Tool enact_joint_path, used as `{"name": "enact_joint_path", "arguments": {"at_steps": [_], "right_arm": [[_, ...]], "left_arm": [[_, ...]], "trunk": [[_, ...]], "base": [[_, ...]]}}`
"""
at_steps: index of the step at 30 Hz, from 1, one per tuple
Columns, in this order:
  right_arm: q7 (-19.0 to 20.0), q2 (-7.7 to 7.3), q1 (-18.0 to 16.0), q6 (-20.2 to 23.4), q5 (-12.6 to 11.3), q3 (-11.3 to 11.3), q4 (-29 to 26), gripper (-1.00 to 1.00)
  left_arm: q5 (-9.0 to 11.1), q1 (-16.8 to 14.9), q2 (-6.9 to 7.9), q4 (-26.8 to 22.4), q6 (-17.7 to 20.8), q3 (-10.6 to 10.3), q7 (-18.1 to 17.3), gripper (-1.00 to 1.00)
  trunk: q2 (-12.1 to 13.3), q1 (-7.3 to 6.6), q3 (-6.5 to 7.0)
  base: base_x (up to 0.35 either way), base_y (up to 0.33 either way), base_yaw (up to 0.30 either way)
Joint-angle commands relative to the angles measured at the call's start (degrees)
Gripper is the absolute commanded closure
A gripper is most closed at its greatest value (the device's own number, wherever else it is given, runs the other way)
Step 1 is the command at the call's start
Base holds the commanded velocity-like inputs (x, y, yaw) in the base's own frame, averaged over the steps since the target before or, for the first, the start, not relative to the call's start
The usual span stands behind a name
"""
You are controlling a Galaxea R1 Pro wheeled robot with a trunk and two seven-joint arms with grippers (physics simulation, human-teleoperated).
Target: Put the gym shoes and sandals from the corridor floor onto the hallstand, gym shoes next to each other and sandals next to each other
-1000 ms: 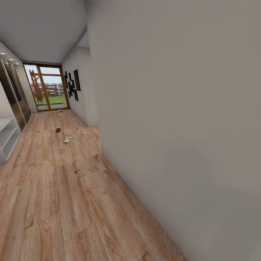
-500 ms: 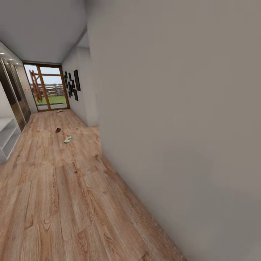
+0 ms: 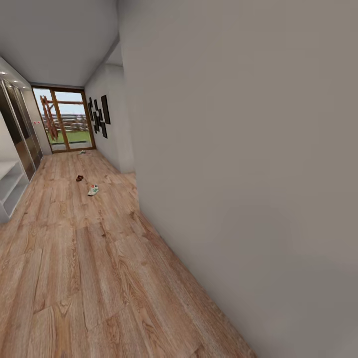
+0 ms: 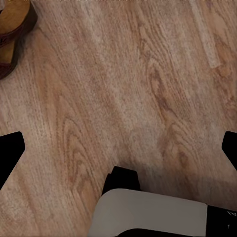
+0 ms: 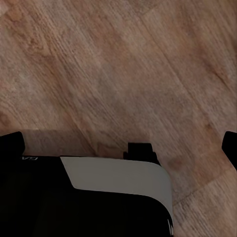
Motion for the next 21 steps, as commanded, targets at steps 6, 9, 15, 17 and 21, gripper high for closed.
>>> {"name": "enact_joint_path", "arguments": {"at_steps": [6, 9, 15, 17, 21], "right_arm": [[-0.03, 0.09, -0.03, -0.03, 0.01, 0.10, -0.03, -1.00], [-0.06, 0.12, -0.04, -0.06, 0.01, 0.14, -0.04, -1.00], [-0.14, 0.20, -0.05, -0.09, 0.02, 0.17, -0.04, -1.00], [-0.15, 0.21, -0.05, -0.09, 0.02, 0.18, -0.04, -1.00], [-0.17, 0.23, -0.05, -0.10, 0.02, 0.19, -0.05, -1.00]], "left_arm": [[0.02, -0.02, -0.05, -0.12, -0.44, 0.06, -0.03, -1.00], [0.00, -0.02, -0.08, -0.14, -0.85, 0.10, -0.02, -1.00], [-0.03, -0.03, -0.15, -0.15, -1.31, 0.09, -0.01, -1.00], [-0.04, -0.03, -0.16, -0.16, -1.37, 0.07, -0.01, -1.00], [-0.04, -0.03, -0.18, -0.16, -1.47, 0.04, 0.00, -1.00]], "trunk": [[-0.42, 0.23, -0.19], [-0.42, 0.23, -0.19], [-0.42, 0.23, -0.19], [-0.42, 0.23, -0.19], [-0.42, 0.23, -0.19]], "base": [[0.000, 0.000, 0.000], [0.000, 0.000, 0.012], [0.000, 0.000, 0.107], [0.000, 0.000, 0.178], [0.000, 0.000, 0.217]]}}
